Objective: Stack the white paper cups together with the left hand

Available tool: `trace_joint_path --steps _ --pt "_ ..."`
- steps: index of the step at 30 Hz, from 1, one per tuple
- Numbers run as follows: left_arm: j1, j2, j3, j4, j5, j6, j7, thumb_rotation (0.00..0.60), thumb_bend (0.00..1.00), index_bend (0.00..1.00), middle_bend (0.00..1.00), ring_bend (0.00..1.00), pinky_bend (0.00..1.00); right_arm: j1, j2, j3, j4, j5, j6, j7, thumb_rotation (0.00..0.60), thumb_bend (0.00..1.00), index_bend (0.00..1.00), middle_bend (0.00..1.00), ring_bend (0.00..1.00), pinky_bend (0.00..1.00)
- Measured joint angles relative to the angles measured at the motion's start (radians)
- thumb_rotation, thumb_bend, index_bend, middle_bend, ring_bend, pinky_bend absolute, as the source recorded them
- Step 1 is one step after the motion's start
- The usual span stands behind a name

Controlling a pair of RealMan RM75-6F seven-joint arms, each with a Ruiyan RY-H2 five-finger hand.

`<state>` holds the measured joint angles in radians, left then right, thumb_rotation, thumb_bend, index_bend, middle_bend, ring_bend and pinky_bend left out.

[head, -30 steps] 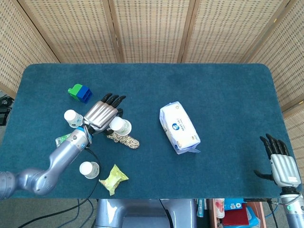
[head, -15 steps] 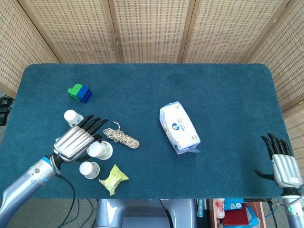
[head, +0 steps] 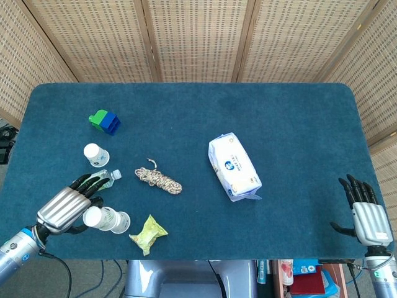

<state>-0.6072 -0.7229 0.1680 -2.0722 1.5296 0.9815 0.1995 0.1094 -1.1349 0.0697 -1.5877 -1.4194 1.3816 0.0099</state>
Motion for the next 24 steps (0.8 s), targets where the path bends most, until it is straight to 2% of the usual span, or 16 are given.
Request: trace_joint_path --steps 15,18,20,24 --pt "0.008 -0.1 -0.054 0.06 -0.058 -0.07 0.05 0.6 0.26 0.46 0.0 0.0 0.0 -0.004 0.002 0.005 -0.001 0.004 0.008 0.006 0.6 0.0 0.0 0.0 0.0 0.0" --pt "0.009 -0.115 -0.06 0.065 -0.082 -0.082 0.084 0.6 0.27 0.39 0.0 0.0 0.0 -0.005 0.003 0.006 -0.001 0.003 0.012 0.009 0.6 0.0 0.0 0.0 0.0 0.0" --pt "0.008 -0.127 -0.063 0.068 -0.101 -0.093 0.101 0.6 0.27 0.29 0.0 0.0 0.0 -0.006 0.003 0.006 -0.002 0.001 0.014 0.01 0.6 0.0 0.0 0.0 0.0 0.0" --pt "0.01 -0.152 -0.071 0.078 -0.13 -0.103 0.131 0.6 0.27 0.19 0.0 0.0 0.0 -0.007 0.003 0.005 -0.002 0.0 0.015 0.009 0.6 0.0 0.0 0.0 0.0 0.0"
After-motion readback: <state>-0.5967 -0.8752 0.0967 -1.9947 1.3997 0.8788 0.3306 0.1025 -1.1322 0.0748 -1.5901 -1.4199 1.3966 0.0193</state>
